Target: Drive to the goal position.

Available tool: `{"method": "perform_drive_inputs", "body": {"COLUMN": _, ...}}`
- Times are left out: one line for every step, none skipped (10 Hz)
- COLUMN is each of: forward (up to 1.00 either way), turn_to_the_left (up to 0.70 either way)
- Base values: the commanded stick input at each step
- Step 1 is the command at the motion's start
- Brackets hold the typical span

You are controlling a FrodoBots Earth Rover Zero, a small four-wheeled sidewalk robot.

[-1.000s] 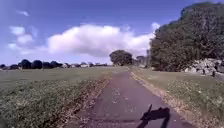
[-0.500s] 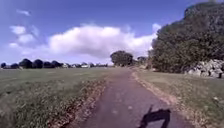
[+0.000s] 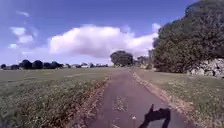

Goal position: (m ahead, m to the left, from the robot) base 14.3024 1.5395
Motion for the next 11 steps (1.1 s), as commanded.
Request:
{"method": "perform_drive_inputs", "body": {"forward": 0.70, "turn_to_the_left": -0.14}}
{"method": "perform_drive_inputs", "body": {"forward": 0.70, "turn_to_the_left": -0.14}}
{"method": "perform_drive_inputs", "body": {"forward": 0.70, "turn_to_the_left": -0.11}}
{"method": "perform_drive_inputs", "body": {"forward": 0.70, "turn_to_the_left": -0.05}}
{"method": "perform_drive_inputs", "body": {"forward": 0.70, "turn_to_the_left": 0.00}}
{"method": "perform_drive_inputs", "body": {"forward": 0.70, "turn_to_the_left": 0.00}}
{"method": "perform_drive_inputs", "body": {"forward": 0.70, "turn_to_the_left": 0.00}}
{"method": "perform_drive_inputs", "body": {"forward": 0.70, "turn_to_the_left": 0.00}}
{"method": "perform_drive_inputs", "body": {"forward": 0.70, "turn_to_the_left": 0.00}}
{"method": "perform_drive_inputs", "body": {"forward": 0.70, "turn_to_the_left": 0.00}}
{"method": "perform_drive_inputs", "body": {"forward": 0.70, "turn_to_the_left": 0.00}}
